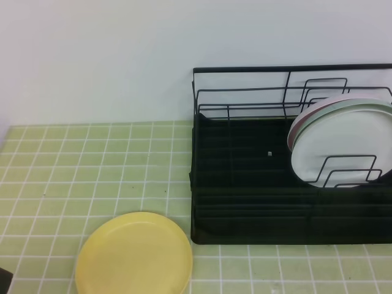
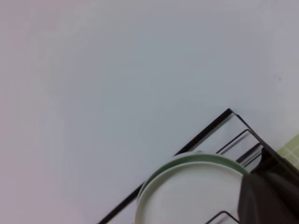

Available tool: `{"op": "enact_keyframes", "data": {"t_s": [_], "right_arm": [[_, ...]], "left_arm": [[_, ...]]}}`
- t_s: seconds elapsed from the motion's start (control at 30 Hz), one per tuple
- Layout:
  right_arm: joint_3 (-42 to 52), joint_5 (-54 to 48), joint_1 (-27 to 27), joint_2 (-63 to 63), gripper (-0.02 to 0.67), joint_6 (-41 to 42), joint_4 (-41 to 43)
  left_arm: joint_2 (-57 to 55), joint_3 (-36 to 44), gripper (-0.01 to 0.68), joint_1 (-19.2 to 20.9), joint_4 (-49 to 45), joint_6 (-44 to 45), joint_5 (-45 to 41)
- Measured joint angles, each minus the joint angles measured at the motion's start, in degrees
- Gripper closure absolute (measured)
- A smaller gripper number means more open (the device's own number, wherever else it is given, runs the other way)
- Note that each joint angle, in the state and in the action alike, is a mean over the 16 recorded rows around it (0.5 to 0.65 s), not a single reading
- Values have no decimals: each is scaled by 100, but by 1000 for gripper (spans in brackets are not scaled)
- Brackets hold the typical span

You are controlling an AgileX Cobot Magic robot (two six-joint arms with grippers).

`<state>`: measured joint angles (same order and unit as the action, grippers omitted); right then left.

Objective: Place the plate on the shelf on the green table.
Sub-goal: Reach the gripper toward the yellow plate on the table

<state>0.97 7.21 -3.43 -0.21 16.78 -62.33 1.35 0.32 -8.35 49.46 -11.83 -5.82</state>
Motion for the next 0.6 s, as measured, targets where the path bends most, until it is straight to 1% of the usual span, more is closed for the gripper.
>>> {"op": "enact_keyframes", "data": {"t_s": [0.4,0.6], "right_arm": [[-28,-16,0,0,651,146,-951],[-124,-545,0,1,651,469,-1043]], "left_arm": [[8,28,675,0,99,47,-6],[-15,0,675,0,172,105,-293]]}}
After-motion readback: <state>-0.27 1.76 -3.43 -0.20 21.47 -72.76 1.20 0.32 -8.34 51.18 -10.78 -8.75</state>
